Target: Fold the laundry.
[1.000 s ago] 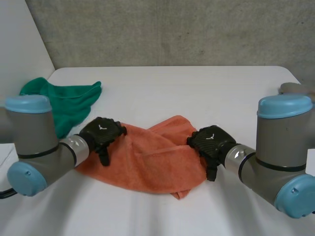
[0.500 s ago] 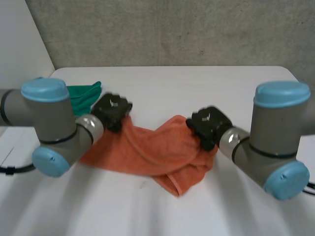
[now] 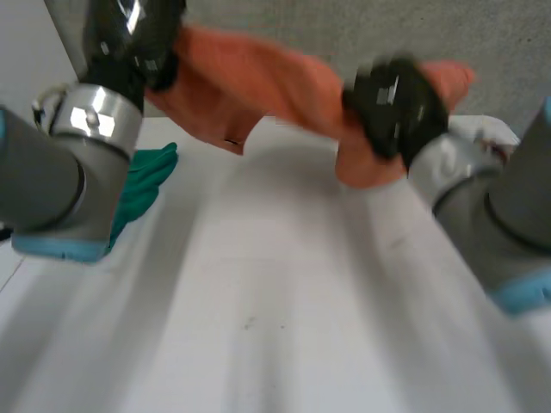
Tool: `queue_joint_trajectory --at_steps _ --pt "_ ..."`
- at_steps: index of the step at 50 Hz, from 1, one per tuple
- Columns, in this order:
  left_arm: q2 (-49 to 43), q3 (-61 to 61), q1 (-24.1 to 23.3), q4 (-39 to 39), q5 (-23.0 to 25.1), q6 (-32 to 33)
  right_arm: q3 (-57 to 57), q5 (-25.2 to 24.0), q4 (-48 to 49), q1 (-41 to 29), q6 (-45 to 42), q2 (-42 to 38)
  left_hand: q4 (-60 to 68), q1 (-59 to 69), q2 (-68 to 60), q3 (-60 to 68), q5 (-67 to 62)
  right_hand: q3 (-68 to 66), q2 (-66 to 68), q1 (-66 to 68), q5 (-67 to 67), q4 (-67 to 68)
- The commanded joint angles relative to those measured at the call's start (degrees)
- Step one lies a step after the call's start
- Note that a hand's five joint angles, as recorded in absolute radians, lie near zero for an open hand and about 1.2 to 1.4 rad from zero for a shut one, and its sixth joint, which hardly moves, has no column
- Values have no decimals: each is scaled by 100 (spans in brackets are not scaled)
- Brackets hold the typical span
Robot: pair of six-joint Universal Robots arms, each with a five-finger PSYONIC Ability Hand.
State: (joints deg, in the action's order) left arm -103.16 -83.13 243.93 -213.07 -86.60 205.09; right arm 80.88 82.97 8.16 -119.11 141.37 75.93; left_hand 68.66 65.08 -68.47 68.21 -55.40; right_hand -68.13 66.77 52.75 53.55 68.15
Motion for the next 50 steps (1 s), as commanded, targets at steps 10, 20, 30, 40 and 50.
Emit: queue_joint_trajectory --at_steps 10,20,30,40,50 --pt "-486 -810 32 221 442 13 534 -62 -1195 150 285 -193 1120 1477 -1139 1165 -1446 5813 -5677 -4275 -5355 -5815" --pt "-214 -1091 32 406 442 22 -502 -106 -1545 837 -30 -806 969 1327 -988 1014 -1295 5813 -5677 -4275 -5355 -5815" --pt "-11 -1486 111 476 442 40 -1970 -9 -2837 1109 -1419 -2353 800 1158 -819 845 -1126 4243 -4107 -2704 -3785 -4244" --pt "42 -1619 287 485 451 -4 -2543 -481 -3146 1504 -762 -3031 783 1141 -802 828 -1109 2880 -2744 -1341 -2422 -2882" --pt "42 -1592 322 476 460 -22 -2253 -1520 -3172 1610 101 -3014 783 1141 -802 828 -1109 2743 -2607 -1205 -2285 -2745"
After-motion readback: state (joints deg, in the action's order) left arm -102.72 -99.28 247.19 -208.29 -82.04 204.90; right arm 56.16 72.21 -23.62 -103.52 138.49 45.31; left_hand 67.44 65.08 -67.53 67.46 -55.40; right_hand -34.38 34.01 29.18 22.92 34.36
